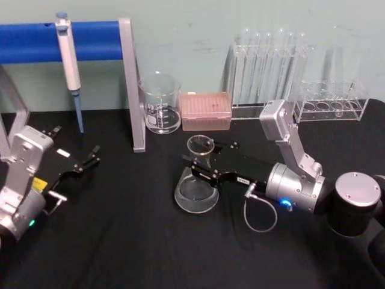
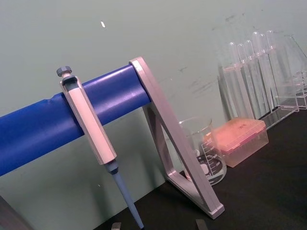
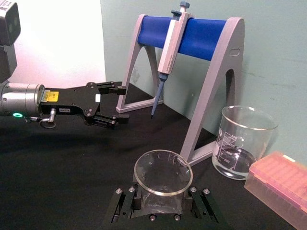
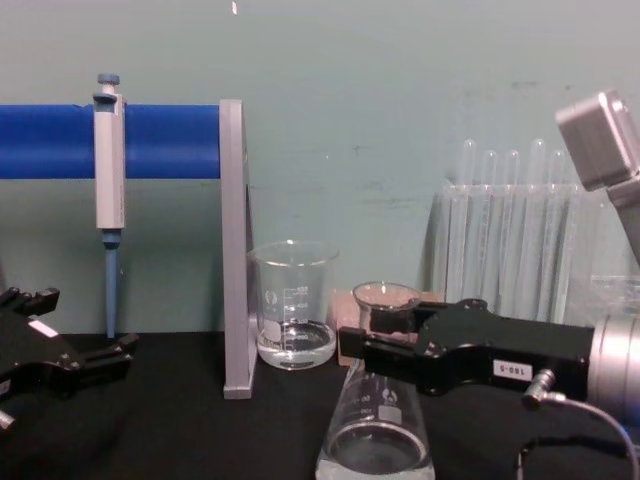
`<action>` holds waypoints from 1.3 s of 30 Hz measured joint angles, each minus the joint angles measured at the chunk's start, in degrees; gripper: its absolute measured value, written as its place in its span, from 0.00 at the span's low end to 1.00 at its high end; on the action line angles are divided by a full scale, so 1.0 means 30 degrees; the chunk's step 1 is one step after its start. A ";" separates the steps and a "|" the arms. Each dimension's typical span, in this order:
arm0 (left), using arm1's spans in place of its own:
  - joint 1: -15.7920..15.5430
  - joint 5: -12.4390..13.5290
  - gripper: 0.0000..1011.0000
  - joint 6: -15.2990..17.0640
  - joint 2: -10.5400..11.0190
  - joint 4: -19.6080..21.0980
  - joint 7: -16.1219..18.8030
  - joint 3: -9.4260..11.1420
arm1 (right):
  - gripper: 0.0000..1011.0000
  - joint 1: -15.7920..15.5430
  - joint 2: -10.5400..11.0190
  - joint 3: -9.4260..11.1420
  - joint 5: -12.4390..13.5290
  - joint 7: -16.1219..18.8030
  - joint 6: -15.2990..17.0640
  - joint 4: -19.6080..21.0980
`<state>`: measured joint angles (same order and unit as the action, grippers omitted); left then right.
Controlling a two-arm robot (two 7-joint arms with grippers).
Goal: Grasp the erlenmeyer flask with one hand, shake it three times, then place it back.
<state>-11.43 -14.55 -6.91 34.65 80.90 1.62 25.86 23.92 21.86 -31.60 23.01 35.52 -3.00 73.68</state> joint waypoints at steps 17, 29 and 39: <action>-0.0002 0.0000 0.99 0.0001 0.0000 0.0000 0.0000 -0.0001 | 0.45 -0.0088 -0.0114 -0.0087 -0.0090 0.0052 0.0228 -0.0124; -0.0001 0.0000 0.99 0.0001 0.0000 0.0000 0.0000 -0.0001 | 0.45 -0.0194 -0.0099 -0.0152 -0.0325 -0.0123 0.0297 -0.0047; -0.0001 0.0000 0.99 0.0001 0.0000 0.0000 0.0000 0.0000 | 0.45 -0.0202 -0.0084 -0.0182 -0.0431 -0.0214 0.0279 -0.0008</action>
<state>-11.43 -14.55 -6.91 34.65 80.90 1.62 25.86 23.31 21.61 -32.15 21.72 34.88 -2.17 73.65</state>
